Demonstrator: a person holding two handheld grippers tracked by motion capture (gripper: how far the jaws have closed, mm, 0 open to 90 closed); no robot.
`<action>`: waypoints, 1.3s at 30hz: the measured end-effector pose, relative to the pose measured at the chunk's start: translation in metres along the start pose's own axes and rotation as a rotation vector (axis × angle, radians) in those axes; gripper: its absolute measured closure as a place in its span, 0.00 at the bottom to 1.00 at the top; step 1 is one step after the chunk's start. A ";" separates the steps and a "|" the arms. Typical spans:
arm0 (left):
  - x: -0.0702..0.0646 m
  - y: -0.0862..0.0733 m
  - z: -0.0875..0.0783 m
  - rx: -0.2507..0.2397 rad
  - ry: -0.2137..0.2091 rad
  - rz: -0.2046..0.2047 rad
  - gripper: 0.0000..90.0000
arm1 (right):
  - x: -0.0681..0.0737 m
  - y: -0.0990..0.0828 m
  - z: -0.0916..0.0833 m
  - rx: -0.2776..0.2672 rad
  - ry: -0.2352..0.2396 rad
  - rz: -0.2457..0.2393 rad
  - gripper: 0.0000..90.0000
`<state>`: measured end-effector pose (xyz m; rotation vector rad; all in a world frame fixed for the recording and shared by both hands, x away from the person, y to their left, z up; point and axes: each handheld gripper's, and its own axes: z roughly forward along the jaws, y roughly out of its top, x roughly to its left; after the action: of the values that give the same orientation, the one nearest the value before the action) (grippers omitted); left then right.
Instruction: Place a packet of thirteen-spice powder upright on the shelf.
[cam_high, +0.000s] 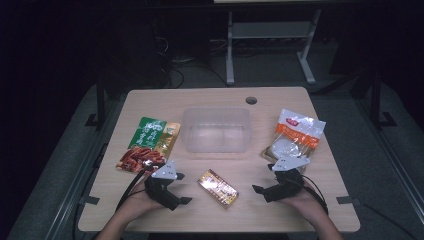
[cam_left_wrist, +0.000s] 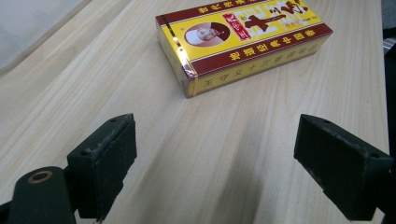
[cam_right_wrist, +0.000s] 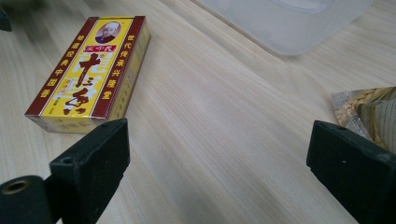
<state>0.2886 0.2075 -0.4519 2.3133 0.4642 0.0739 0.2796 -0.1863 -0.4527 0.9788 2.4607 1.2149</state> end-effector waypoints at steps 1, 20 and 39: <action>0.000 0.000 0.000 0.005 0.000 0.000 0.14 | 0.000 0.000 0.000 0.000 0.000 0.000 0.07; 0.002 0.000 0.001 0.003 -0.009 -0.021 0.14 | 0.016 0.014 -0.005 -0.011 0.070 -0.032 0.58; -0.003 -0.002 0.001 -0.007 0.037 -0.018 0.14 | 0.060 0.027 0.016 0.014 0.265 -0.125 1.00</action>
<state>0.2855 0.2073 -0.4536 2.3039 0.5030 0.1090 0.2552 -0.1252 -0.4367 0.6925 2.6858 1.3636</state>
